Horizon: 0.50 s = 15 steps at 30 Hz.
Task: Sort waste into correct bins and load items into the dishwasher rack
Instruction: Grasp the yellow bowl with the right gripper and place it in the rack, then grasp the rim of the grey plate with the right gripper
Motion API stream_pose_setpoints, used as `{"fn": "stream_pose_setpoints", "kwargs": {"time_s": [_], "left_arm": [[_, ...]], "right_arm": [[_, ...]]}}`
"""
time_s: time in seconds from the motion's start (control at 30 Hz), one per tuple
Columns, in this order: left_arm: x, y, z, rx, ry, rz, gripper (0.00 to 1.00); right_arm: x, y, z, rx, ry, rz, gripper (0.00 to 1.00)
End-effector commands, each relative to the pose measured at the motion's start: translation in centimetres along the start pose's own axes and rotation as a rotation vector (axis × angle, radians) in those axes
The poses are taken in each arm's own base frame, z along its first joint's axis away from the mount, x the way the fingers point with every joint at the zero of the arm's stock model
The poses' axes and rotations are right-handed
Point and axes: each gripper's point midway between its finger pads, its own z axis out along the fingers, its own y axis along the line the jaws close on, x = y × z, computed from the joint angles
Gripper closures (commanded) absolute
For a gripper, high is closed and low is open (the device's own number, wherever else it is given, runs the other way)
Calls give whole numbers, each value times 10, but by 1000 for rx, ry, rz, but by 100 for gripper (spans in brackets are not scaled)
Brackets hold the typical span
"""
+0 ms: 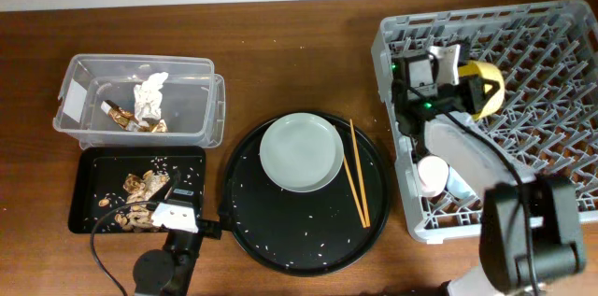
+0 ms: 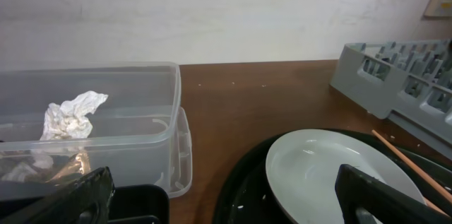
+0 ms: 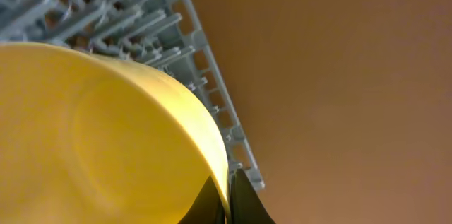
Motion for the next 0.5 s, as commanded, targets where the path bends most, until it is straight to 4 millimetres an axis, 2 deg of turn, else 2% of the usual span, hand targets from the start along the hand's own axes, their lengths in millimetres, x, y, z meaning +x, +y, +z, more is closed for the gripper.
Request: {"fn": "stream_pose_setpoints", "kwargs": {"time_s": [0.0,0.07,0.17,0.3,0.33,0.4,0.47], "left_arm": [[3,0,0,2,2,15,0],[3,0,0,2,2,15,1],[3,0,0,2,2,15,0],[3,0,0,2,2,15,1],[3,0,0,2,2,15,1],[3,0,0,2,2,15,1],[3,0,0,2,2,15,0]], "right_arm": [[5,7,3,80,31,-151,96],[6,12,4,81,33,-167,96],[0,18,-8,64,-2,-171,96],[-15,34,-46,17,-104,-181,95],[-17,34,-50,19,-113,-181,89],[-30,30,-68,2,-158,-147,52],[-42,21,-79,-14,-184,-102,33]]}}
